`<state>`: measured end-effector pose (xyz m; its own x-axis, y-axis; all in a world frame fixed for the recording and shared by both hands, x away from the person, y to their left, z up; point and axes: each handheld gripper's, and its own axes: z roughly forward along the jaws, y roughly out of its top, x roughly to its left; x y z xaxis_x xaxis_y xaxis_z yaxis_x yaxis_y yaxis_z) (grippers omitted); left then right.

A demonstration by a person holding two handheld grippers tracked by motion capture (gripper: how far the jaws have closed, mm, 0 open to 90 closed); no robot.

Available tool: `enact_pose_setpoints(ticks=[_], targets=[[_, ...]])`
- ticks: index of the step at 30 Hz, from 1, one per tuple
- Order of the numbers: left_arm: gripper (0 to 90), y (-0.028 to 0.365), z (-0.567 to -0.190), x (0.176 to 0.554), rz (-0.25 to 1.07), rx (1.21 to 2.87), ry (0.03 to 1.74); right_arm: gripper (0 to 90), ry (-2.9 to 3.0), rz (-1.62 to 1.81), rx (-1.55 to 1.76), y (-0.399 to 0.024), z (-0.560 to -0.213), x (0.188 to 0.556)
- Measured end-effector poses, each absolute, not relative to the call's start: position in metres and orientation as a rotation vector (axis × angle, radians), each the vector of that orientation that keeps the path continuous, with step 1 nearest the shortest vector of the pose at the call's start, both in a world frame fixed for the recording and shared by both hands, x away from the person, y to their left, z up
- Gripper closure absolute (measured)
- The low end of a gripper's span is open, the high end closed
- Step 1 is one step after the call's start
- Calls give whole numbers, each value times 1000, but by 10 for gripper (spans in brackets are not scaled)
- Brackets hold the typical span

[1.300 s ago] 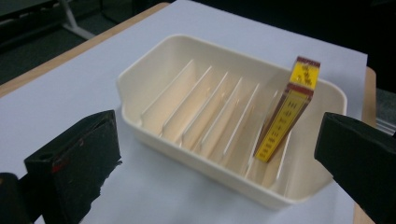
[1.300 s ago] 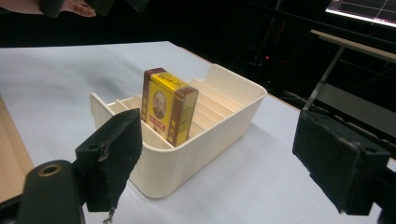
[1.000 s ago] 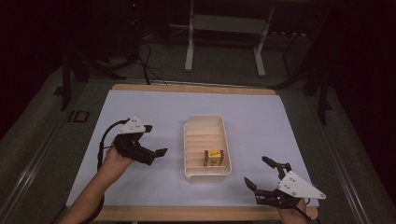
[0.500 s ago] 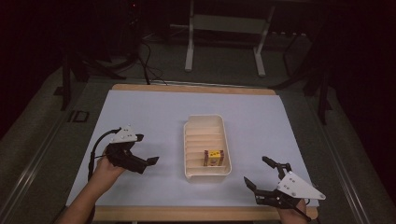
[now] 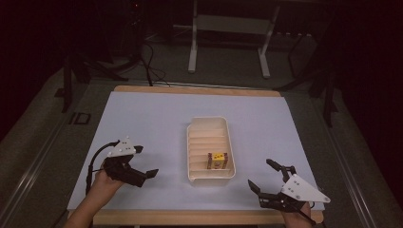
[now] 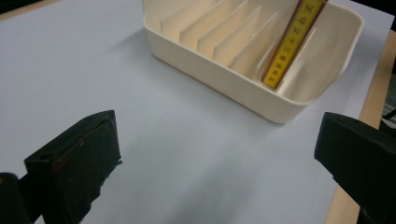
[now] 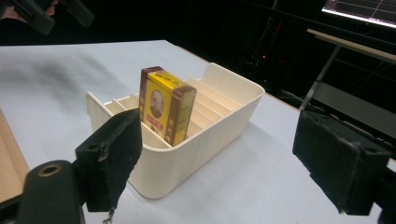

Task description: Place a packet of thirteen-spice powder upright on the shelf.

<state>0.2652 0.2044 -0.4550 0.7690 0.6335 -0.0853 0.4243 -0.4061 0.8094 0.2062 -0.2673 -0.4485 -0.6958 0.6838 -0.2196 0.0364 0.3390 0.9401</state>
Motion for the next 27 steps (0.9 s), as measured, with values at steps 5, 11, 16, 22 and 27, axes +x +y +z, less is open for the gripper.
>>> enact_pose_setpoints(ticks=[5,11,16,22,27], targets=[[5,204,-464,263,277,2063,798,159,1992,1385,635,-268,-449,206],[5,202,-474,259,270,2085,795,159,1988,1382,640,-270,-450,206],[5,202,-476,261,264,2082,786,159,1987,1377,642,-270,-451,207],[5,201,-480,262,271,2096,790,159,1995,1373,640,-269,-452,207],[5,199,-482,260,270,2095,790,159,1997,1375,638,-269,-453,207]])
